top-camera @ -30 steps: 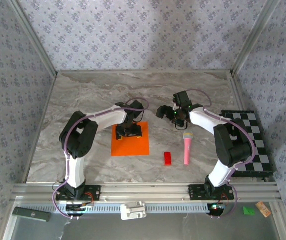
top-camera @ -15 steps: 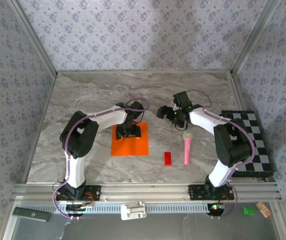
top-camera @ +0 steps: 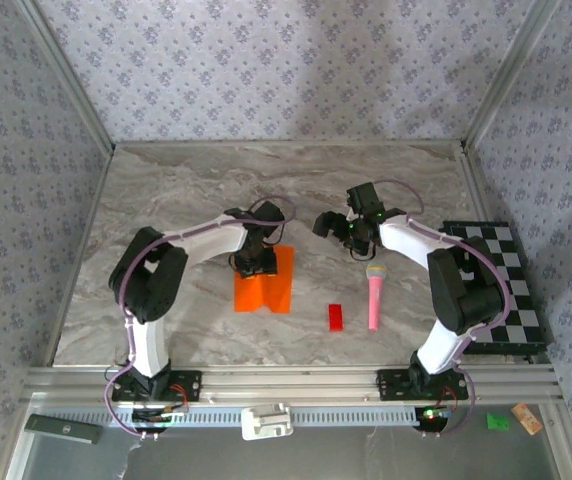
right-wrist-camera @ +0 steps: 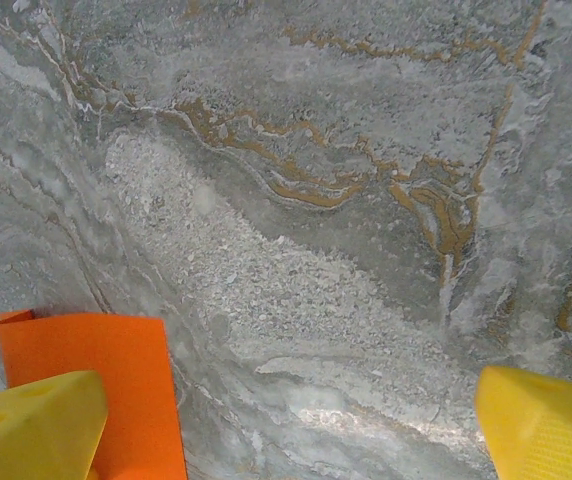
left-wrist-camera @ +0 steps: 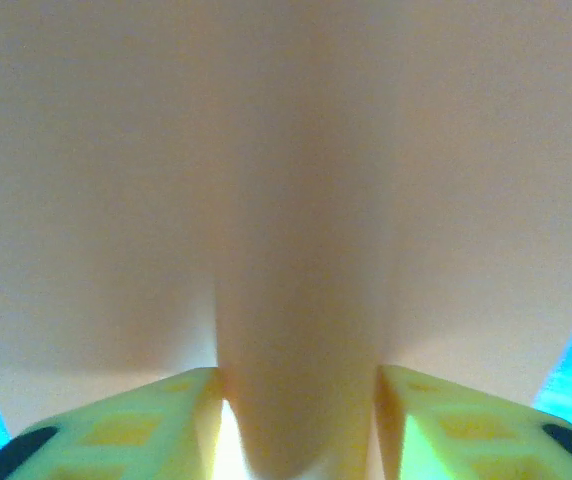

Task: Fold a paper plane with a square sheet of paper (pick it up from the middle)
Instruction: First fold the square sheet of paper in half at the center of the table, then hold the square sheet of paper at the center of the table.

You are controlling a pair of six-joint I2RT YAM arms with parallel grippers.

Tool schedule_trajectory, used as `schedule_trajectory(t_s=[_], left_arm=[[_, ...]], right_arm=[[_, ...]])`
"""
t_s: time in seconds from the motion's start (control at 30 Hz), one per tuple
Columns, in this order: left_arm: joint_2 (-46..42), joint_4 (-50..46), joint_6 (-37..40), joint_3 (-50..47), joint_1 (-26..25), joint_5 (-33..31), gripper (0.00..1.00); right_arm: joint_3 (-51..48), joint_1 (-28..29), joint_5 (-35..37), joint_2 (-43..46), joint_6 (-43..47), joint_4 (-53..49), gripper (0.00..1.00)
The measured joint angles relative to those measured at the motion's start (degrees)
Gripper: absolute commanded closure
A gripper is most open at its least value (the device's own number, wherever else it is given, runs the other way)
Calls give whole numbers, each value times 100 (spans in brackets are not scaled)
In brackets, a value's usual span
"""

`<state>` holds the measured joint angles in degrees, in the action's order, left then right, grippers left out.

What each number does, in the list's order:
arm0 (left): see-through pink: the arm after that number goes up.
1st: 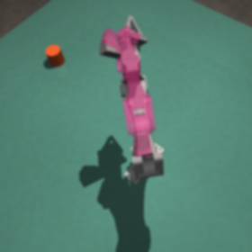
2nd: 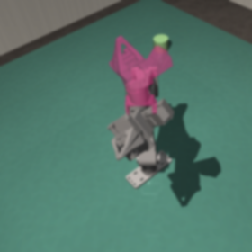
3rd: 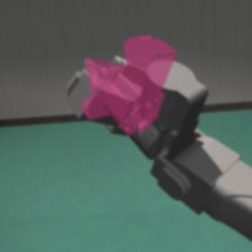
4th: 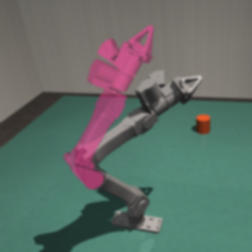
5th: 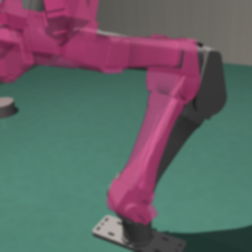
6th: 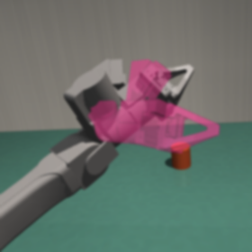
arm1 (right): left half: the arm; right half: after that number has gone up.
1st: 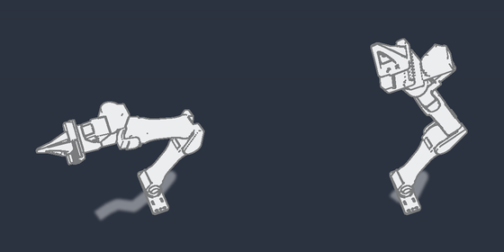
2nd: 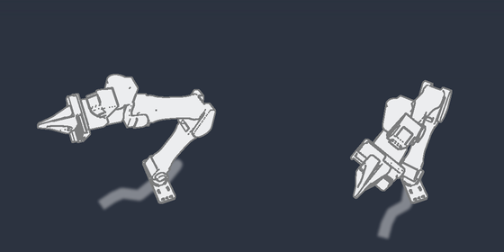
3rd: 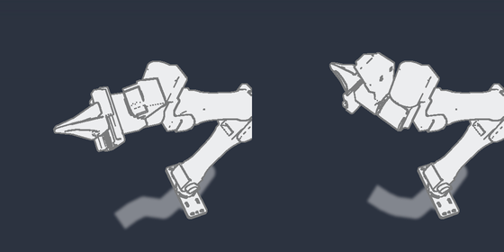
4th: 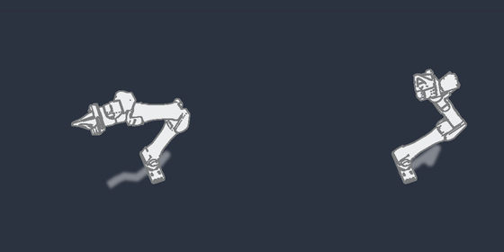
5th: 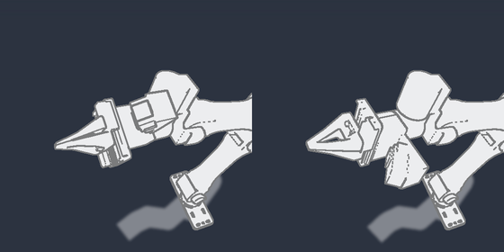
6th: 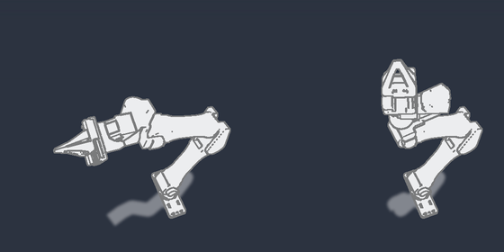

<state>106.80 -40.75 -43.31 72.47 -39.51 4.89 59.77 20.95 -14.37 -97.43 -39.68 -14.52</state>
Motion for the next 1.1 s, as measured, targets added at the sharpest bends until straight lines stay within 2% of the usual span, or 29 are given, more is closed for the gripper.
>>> schedule_trajectory(t_s=[0.23,0.43,0.6,0.97,1.1], left_arm=[[-1316,1652,-144,-551,531,1384,70],[-1366,3139,-605,-1143,916,2192,71],[-938,3499,-804,-1357,940,2234,73],[-595,3613,-817,-1792,953,1731,80],[-542,3598,-754,-1864,953,1604,80]], right_arm=[[-186,-205,-210,195,2,361,4],[-363,-282,-778,337,7,903,12],[-411,-162,-1241,291,9,1266,24],[4,638,-1609,-791,74,1252,71],[310,841,-1631,-1156,114,1084,78]])
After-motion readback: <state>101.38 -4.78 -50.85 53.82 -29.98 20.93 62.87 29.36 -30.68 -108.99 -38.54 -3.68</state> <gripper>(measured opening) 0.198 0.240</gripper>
